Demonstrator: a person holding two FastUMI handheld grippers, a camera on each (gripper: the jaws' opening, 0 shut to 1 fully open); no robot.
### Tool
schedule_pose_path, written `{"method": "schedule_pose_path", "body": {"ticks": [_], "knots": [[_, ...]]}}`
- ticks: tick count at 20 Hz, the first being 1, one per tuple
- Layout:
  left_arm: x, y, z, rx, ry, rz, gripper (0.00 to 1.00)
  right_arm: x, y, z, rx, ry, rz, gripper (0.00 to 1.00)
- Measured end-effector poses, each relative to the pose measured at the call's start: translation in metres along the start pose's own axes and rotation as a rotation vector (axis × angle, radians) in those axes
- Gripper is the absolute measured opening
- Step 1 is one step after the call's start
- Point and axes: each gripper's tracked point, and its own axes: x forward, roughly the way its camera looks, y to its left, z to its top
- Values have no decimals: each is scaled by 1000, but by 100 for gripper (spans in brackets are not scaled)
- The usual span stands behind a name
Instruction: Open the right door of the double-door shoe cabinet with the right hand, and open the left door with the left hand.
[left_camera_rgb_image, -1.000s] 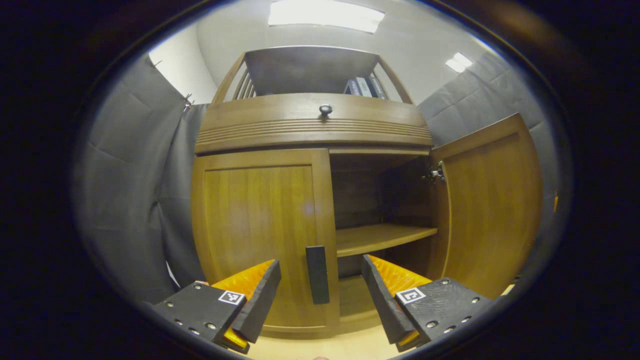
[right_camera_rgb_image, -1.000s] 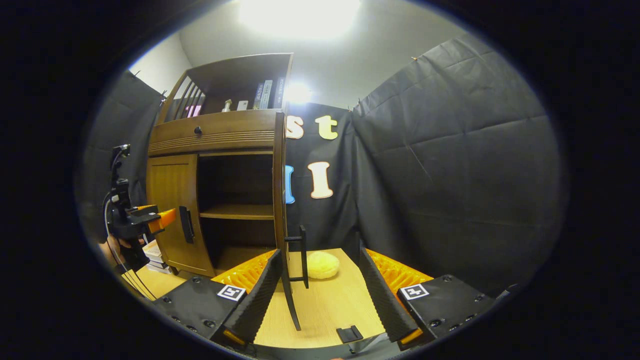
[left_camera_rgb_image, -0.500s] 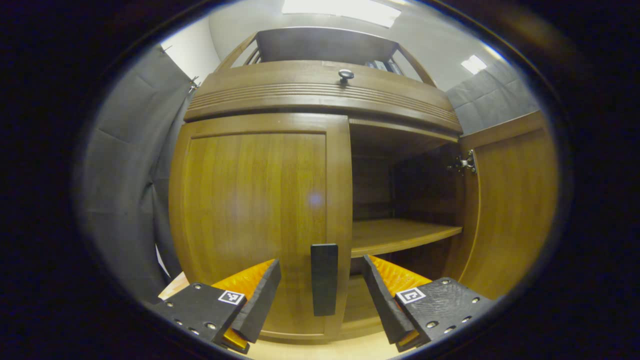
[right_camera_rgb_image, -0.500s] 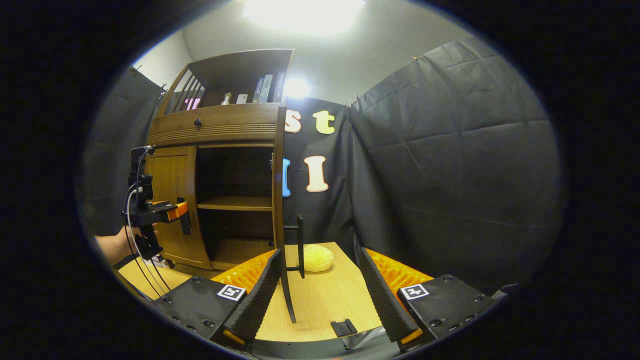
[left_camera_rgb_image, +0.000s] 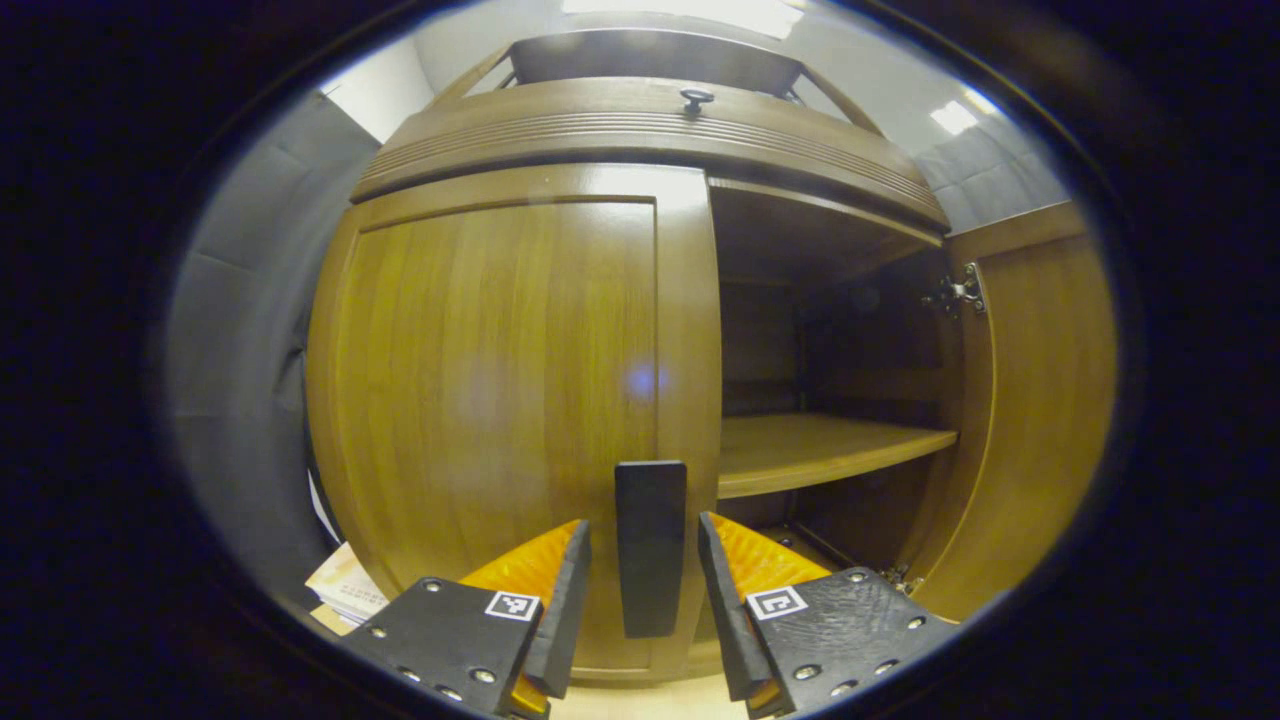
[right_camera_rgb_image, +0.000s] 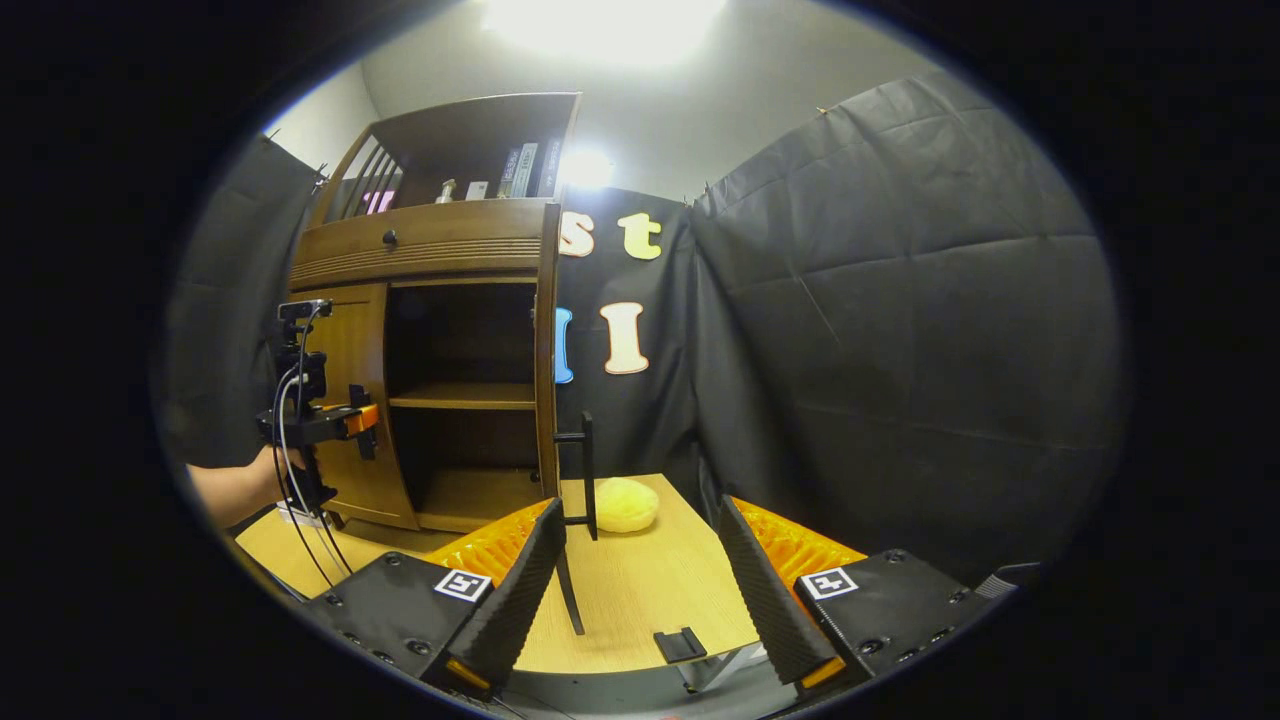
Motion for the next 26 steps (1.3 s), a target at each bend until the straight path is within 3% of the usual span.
{"method": "schedule_pose_path", "body": {"ticks": [2,3,5,26], "knots": [[-2,0,3,-2,10,20,41,0,2,3,6,-5,9,92],[-2,2,1,10,17,28,31,0,2,4,11,-8,13,96],[-3,4,0,10,36,32,24,0,1,3,12,-10,19,96],[-46,0,-1,-46,73,-37,23,10,53,18,46,-49,202,96]]}}
